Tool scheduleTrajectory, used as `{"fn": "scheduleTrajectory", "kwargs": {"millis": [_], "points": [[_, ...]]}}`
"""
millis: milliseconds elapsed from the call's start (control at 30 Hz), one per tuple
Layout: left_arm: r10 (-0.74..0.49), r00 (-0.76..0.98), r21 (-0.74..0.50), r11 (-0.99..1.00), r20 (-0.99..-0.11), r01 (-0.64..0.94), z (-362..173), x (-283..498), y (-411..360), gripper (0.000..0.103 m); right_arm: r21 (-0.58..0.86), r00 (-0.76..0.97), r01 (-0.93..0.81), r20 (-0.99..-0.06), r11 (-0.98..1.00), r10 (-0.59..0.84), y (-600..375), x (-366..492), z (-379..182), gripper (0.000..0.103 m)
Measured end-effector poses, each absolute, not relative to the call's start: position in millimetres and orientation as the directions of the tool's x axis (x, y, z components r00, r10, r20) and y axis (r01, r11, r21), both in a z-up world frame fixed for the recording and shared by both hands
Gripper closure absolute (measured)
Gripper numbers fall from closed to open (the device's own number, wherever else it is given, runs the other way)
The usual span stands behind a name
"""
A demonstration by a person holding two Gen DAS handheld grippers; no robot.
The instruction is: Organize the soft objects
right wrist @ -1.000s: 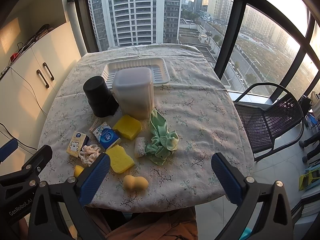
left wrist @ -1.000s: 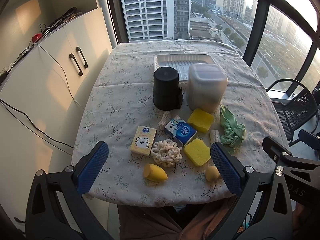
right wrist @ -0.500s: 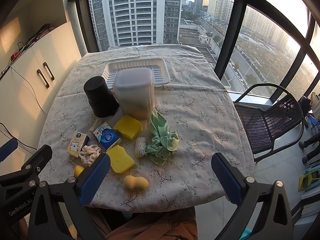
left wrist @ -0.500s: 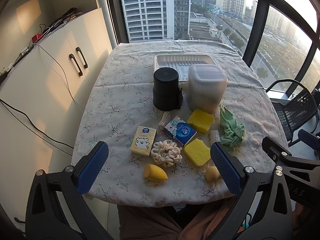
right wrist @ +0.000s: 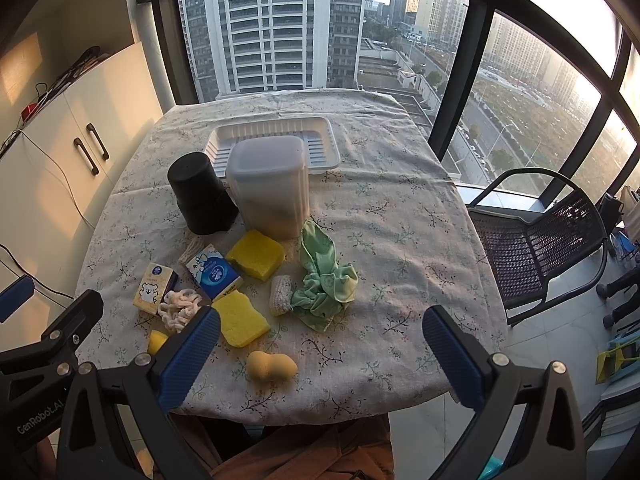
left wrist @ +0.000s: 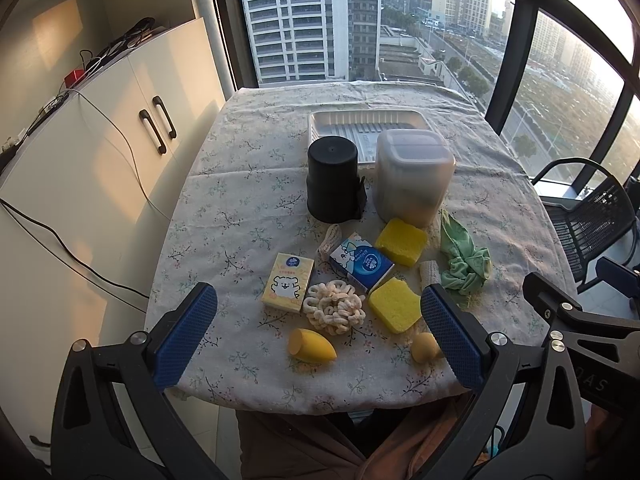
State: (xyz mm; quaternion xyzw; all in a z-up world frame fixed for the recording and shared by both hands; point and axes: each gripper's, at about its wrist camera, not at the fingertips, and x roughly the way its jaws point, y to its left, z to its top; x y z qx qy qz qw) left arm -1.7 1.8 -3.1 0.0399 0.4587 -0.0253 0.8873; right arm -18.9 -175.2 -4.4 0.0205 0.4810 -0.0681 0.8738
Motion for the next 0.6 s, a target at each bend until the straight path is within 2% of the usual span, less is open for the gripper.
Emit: {"fn": "scheduleTrajectory", "kwargs": {"millis": [600], "points": [[-0.007, 0.576, 0.047, 0.996, -0.817, 0.080, -3.1, -3.7, 1.7, 0.000, -0.031, 0.527, 0.137, -0.844, 0.990, -0.100, -174.0, -19.9, -6.3, 0.000]]}}
